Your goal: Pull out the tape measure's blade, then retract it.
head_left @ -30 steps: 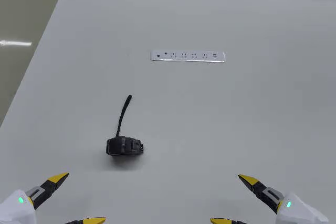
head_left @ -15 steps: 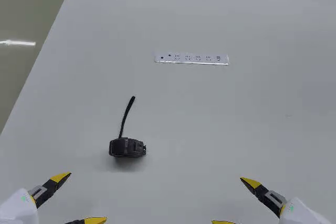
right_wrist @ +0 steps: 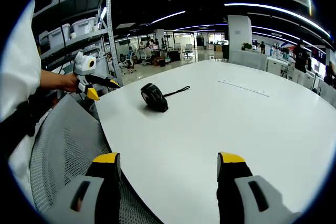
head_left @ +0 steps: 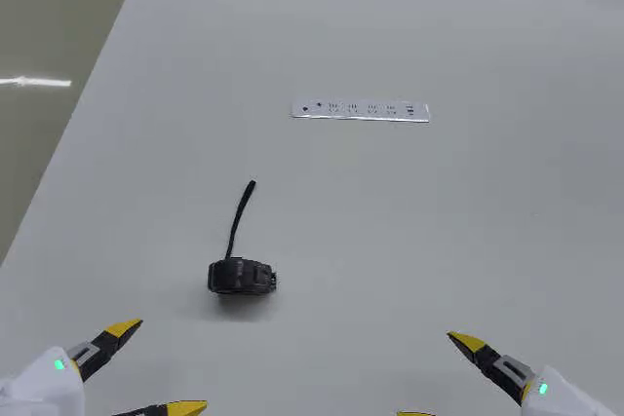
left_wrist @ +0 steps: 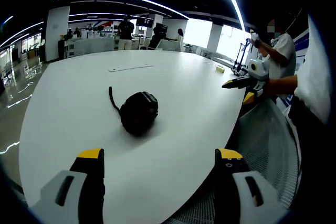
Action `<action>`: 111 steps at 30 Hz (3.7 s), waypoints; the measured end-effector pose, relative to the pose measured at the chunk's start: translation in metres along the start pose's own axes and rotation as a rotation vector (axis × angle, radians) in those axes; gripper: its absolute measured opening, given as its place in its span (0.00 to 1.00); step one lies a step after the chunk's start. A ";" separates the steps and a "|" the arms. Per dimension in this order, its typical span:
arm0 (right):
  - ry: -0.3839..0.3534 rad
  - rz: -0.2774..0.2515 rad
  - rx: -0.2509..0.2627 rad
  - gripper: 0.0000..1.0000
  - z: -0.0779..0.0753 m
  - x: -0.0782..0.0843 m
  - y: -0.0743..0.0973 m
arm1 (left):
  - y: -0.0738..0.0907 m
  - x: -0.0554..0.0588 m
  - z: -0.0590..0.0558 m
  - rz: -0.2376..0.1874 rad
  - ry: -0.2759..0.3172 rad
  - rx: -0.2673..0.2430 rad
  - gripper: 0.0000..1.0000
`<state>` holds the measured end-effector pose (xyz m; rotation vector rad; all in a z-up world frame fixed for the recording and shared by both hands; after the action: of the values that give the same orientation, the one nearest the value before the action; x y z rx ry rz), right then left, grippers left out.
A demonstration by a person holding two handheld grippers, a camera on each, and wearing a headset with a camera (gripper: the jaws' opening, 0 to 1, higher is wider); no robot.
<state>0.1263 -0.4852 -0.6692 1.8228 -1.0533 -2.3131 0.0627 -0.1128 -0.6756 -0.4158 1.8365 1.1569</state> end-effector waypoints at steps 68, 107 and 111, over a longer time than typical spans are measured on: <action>0.041 -0.013 -0.191 0.60 -0.027 -0.009 -0.070 | -0.089 -0.044 0.054 0.101 -0.302 0.168 0.63; 0.052 -0.004 -0.255 0.56 -0.044 -0.024 -0.097 | -0.123 -0.049 0.062 0.167 -0.498 0.300 0.39; 0.042 -0.007 -0.257 0.56 -0.046 -0.025 -0.098 | -0.127 -0.049 0.063 0.171 -0.504 0.302 0.37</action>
<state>0.2116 -0.4216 -0.7018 1.7690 -0.7064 -2.2775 0.2061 -0.1322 -0.7137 0.1969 1.5782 0.9627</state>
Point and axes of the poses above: the centre of the closed fingertips' face, and the gripper's own axes: y roughly backward along the fingers, z roughly to its left, x roughly out of its underside, the point moved 6 cm from there along y, roughly backward along the fingers, and after that the axes turned 1 degree about z, right-handed, at the moved point
